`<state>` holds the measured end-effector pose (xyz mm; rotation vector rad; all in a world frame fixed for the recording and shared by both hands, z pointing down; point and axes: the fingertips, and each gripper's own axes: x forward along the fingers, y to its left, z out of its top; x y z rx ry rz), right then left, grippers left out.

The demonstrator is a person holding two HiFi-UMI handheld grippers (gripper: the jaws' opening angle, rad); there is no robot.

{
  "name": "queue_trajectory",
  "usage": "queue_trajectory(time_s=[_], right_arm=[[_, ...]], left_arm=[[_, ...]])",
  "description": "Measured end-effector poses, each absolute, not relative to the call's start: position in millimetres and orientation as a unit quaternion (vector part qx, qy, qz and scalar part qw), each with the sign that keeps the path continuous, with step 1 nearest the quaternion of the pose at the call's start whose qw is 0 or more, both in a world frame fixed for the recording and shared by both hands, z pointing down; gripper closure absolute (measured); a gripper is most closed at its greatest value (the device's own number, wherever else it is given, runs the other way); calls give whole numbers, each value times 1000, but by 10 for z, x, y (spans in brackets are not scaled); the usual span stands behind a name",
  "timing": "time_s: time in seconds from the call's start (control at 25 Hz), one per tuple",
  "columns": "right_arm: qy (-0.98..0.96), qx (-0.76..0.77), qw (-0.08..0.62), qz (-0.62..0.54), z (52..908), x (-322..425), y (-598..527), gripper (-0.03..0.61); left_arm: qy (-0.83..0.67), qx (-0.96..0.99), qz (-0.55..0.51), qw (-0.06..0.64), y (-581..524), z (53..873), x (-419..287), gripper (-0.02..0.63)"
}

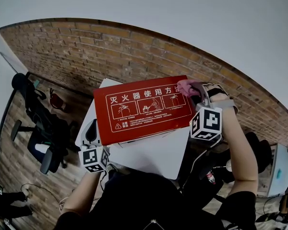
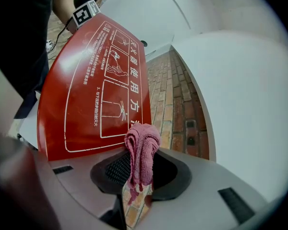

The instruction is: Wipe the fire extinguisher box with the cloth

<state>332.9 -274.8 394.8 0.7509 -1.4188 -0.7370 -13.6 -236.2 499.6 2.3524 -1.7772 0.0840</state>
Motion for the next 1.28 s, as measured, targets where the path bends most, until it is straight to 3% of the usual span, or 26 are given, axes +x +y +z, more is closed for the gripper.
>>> queue_trajectory(time_s=[1.28], right_arm=[[-614, 328, 636, -334, 3920, 3112, -3143, 472]], left_arm=[[-615, 782, 29, 94, -2152, 4969, -536, 584]])
